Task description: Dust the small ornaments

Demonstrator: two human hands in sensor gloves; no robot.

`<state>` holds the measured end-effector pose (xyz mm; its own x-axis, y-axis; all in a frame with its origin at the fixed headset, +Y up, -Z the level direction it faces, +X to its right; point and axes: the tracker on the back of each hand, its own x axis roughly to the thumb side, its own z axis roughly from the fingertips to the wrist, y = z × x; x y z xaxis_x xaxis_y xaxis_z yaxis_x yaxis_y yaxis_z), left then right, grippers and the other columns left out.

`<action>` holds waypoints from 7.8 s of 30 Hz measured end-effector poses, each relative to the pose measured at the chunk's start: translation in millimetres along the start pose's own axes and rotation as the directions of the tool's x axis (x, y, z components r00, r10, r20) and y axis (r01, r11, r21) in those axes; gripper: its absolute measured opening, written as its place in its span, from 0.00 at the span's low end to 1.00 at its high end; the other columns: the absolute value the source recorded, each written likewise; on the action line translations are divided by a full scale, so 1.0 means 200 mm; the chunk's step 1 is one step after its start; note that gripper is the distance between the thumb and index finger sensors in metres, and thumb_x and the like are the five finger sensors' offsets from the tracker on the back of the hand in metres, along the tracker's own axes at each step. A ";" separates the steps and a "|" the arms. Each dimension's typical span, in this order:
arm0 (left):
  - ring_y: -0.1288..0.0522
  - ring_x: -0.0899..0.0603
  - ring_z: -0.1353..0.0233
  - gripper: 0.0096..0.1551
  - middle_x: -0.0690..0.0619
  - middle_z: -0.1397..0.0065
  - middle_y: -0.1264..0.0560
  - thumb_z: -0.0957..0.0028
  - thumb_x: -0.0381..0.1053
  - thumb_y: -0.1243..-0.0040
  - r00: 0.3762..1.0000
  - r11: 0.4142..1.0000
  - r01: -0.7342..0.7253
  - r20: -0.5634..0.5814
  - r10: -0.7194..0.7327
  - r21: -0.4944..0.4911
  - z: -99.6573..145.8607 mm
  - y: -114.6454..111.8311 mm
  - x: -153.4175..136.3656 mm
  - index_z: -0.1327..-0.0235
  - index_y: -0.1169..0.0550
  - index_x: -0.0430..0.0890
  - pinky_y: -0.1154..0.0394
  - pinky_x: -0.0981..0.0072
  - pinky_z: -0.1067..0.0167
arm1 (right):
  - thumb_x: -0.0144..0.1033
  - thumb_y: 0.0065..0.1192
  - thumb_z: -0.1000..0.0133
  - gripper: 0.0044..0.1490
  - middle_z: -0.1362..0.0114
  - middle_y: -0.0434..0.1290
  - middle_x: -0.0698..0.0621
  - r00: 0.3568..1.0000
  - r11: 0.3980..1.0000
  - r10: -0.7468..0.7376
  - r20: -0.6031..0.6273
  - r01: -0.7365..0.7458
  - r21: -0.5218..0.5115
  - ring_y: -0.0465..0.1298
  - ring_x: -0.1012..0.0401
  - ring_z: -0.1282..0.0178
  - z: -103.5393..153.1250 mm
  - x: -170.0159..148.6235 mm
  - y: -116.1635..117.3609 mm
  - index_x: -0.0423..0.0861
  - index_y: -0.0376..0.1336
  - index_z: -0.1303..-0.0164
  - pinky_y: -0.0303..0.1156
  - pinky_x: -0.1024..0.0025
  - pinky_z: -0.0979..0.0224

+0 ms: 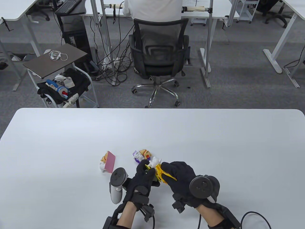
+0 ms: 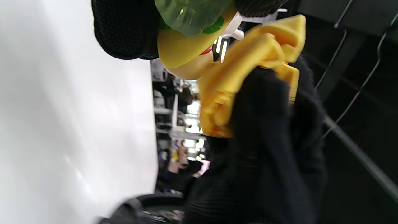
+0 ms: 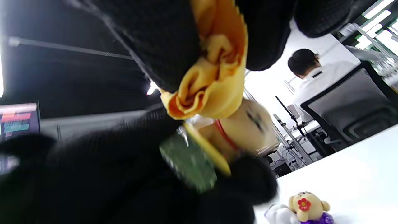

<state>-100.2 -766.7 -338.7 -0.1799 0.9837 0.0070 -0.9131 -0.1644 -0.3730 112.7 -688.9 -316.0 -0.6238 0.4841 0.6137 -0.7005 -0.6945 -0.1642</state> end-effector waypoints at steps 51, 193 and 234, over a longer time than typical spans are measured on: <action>0.13 0.43 0.55 0.35 0.43 0.21 0.34 0.37 0.60 0.66 0.838 0.842 -0.537 0.081 0.539 -0.050 0.02 0.05 -0.06 0.19 0.54 0.52 0.14 0.65 0.67 | 0.41 0.79 0.51 0.32 0.42 0.78 0.47 0.888 0.896 -0.443 -0.126 0.440 -0.053 0.77 0.48 0.39 -0.18 -0.16 0.06 0.50 0.70 0.36 0.68 0.42 0.31; 0.25 0.40 0.42 0.34 0.50 0.31 0.26 0.36 0.53 0.58 0.992 0.990 0.105 0.085 -0.096 -0.099 -0.03 0.01 0.00 0.21 0.54 0.57 0.29 0.43 0.42 | 0.42 0.76 0.49 0.29 0.43 0.80 0.45 0.797 0.811 -0.533 -0.284 0.577 0.097 0.79 0.49 0.44 -0.18 -0.35 -0.03 0.48 0.74 0.37 0.71 0.42 0.35; 0.23 0.47 0.45 0.48 0.42 0.20 0.40 0.36 0.73 0.62 0.934 0.935 -0.351 -0.092 0.345 -0.053 0.00 0.01 -0.14 0.22 0.65 0.49 0.24 0.56 0.47 | 0.36 0.73 0.47 0.31 0.38 0.73 0.41 0.766 0.801 -0.577 -0.283 0.599 -0.012 0.82 0.42 0.40 -0.12 -0.22 0.07 0.45 0.69 0.33 0.78 0.45 0.37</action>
<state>-97.8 -794.1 -339.8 -0.4496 0.8686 -0.2081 -0.7712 -0.4951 -0.4002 122.6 -706.4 -363.8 -0.1714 0.9225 0.3459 -0.9386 -0.2596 0.2271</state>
